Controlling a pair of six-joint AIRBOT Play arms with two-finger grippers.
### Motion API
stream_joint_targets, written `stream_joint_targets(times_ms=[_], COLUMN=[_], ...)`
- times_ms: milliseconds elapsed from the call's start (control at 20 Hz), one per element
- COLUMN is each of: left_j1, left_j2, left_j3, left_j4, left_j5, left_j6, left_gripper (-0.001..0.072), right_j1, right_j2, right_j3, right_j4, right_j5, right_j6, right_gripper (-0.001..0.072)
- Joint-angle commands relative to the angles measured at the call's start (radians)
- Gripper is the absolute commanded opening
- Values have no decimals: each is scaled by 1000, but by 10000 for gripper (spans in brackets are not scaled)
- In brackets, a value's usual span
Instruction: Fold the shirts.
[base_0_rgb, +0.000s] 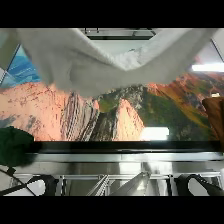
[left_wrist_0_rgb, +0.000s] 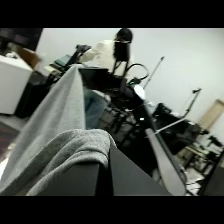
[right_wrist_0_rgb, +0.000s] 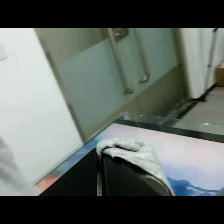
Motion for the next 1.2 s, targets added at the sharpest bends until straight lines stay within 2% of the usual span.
stream_joint_targets(times_ms=[0,100,250,300,500,550,600,650,700,800,900,1000,1100,1150], left_j1=[86,49,-76,-109,-188,-193,-193,-187,-174,-127,-72,-29,-17,-18], left_j2=[83,51,-92,-153,-447,-525,-590,-655,-702,-753,-758,-737,-694,-674], left_j3=[41,-33,-178,-222,-336,-338,-327,-293,-249,-145,-40,-1,-53,-98], left_j4=[311,512,864,919,929,928,923,902,862,812,833,934,1096,1142], left_j5=[70,106,116,136,263,301,328,332,310,233,133,40,-2,11], left_j6=[-106,-143,-209,-212,-185,-185,-186,-187,-189,-189,-189,-218,-226,-226], left_gripper=[27,26,27,26,29,93,350,653,720,720,720,720,720,714], right_j1=[1,33,133,155,211,212,210,202,193,155,86,14,-43,-62], right_j2=[100,15,-170,-242,-587,-656,-718,-756,-772,-756,-708,-673,-663,-663], right_j3=[-3,-44,-175,-208,-229,-221,-200,-175,-146,-101,-88,-94,-128,-157], right_j4=[-407,-552,-639,-652,-648,-628,-596,-587,-591,-599,-647,-690,-716,-714], right_j5=[-182,-132,-161,-186,-349,-393,-401,-386,-354,-268,-154,-9,138,178], right_j6=[304,420,425,424,401,401,400,391,359,302,303,303,295,295], right_gripper=[19,18,18,18,20,35,196,467,639,636,636,628,625,556])
